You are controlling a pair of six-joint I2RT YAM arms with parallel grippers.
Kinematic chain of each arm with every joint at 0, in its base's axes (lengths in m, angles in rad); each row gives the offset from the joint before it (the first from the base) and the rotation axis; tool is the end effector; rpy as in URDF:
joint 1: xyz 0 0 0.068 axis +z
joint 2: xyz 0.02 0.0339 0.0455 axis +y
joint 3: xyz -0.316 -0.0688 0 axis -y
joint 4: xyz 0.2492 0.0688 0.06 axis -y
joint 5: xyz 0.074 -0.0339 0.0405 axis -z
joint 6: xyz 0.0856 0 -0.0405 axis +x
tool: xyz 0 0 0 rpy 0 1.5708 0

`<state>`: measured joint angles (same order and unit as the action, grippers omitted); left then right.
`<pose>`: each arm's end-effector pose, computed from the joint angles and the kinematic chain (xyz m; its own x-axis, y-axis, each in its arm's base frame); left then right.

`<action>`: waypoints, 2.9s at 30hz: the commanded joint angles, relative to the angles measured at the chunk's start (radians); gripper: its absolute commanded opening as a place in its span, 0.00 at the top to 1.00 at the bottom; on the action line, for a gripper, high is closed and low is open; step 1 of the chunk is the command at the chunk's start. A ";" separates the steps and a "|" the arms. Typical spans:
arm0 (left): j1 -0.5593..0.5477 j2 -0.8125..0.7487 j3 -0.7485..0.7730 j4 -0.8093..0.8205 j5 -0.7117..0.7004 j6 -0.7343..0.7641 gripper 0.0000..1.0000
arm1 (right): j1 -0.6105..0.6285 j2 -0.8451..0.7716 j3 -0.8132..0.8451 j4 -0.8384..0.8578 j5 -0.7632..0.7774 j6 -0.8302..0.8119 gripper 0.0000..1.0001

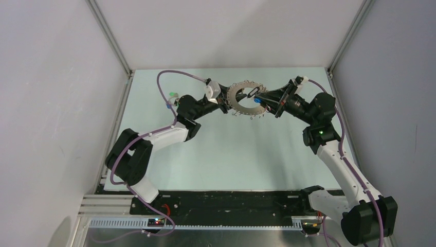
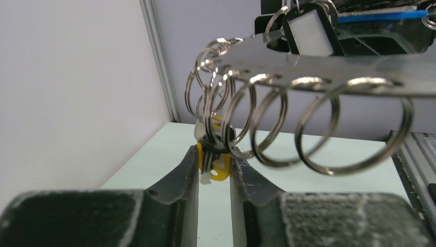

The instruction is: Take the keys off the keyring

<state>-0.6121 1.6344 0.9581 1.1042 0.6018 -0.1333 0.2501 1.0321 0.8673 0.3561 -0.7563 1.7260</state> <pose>0.3024 -0.2715 0.3797 0.2176 -0.2866 -0.9330 0.9324 0.3436 0.1119 0.2251 0.1181 0.4290 -0.8513 0.5243 0.0229 -0.0533 -0.1297 0.9901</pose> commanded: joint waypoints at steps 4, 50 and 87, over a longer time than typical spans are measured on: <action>0.003 -0.019 -0.025 0.069 -0.001 -0.014 0.50 | -0.010 -0.026 0.064 0.037 0.007 -0.007 1.00; -0.016 0.016 0.044 0.117 -0.026 -0.067 0.74 | -0.019 -0.011 0.065 0.065 -0.006 0.014 1.00; 0.033 -0.221 -0.121 -0.166 -0.095 0.000 1.00 | -0.084 -0.028 0.058 -0.069 -0.301 -0.379 1.00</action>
<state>-0.5877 1.5505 0.8650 1.1004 0.5587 -0.1989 0.1905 1.0237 0.8738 0.2726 -0.8890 1.5574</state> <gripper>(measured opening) 0.019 0.142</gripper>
